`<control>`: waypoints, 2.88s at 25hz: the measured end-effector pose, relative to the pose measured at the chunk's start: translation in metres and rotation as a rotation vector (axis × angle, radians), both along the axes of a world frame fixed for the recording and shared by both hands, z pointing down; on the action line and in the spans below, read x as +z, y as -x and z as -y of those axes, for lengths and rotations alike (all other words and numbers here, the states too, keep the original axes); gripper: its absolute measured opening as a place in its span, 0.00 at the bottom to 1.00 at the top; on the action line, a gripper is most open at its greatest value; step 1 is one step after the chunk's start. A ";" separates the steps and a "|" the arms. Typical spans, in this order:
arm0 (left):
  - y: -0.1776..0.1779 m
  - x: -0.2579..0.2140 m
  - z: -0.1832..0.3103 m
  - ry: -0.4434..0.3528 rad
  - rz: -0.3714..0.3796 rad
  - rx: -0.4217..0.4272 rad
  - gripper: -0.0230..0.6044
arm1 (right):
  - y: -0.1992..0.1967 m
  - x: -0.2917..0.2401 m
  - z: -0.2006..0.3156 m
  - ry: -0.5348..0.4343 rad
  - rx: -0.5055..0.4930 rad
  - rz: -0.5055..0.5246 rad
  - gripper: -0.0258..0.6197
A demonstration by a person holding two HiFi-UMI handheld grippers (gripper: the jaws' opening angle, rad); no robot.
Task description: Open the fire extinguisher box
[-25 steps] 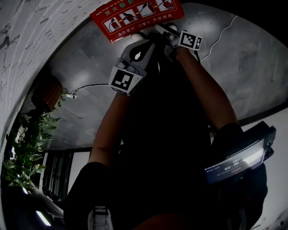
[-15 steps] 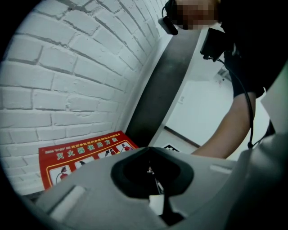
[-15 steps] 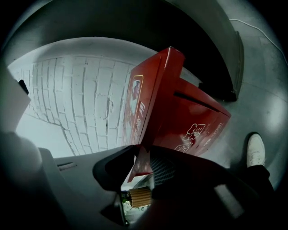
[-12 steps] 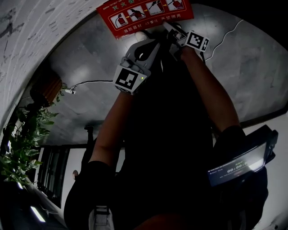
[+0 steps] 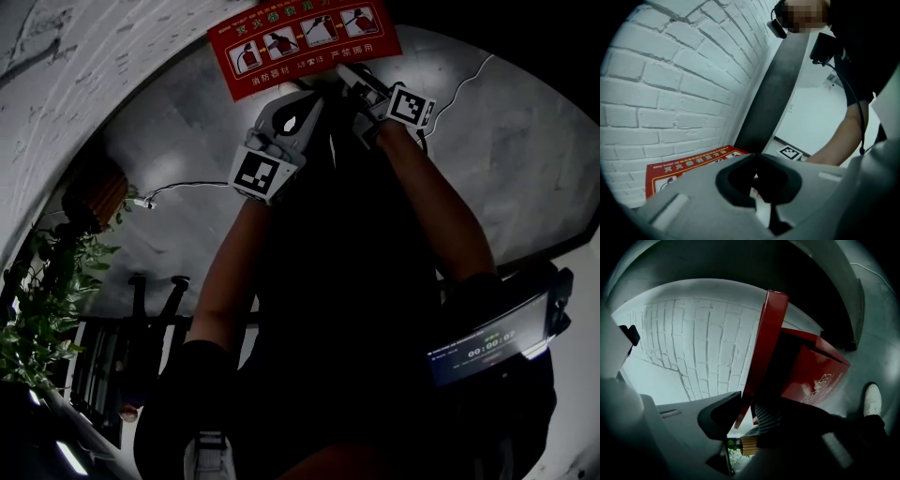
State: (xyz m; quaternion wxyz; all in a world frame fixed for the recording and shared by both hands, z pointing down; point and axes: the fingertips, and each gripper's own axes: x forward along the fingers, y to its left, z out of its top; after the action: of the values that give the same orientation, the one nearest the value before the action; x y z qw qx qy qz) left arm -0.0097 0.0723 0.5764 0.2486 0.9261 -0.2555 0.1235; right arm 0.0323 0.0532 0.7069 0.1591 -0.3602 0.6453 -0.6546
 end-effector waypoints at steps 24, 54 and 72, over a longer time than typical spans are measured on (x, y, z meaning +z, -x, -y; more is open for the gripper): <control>0.009 -0.038 0.027 0.007 -0.022 -0.058 0.04 | 0.012 -0.141 0.160 -0.368 -0.004 0.021 0.13; 0.035 -0.071 0.032 0.005 -0.011 -0.104 0.04 | 0.015 -0.173 0.172 -0.473 -0.172 -0.242 0.16; 0.056 -0.265 0.025 -0.222 -0.026 -0.090 0.04 | 0.045 -0.419 0.022 -1.069 -0.481 -0.597 0.05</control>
State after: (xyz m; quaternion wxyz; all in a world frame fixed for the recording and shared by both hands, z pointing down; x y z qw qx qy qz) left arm -0.0659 0.0472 0.3111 0.1533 0.9370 -0.3058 0.0711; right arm -0.0131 0.0313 0.2874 -0.0206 -0.2434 0.9605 -0.1330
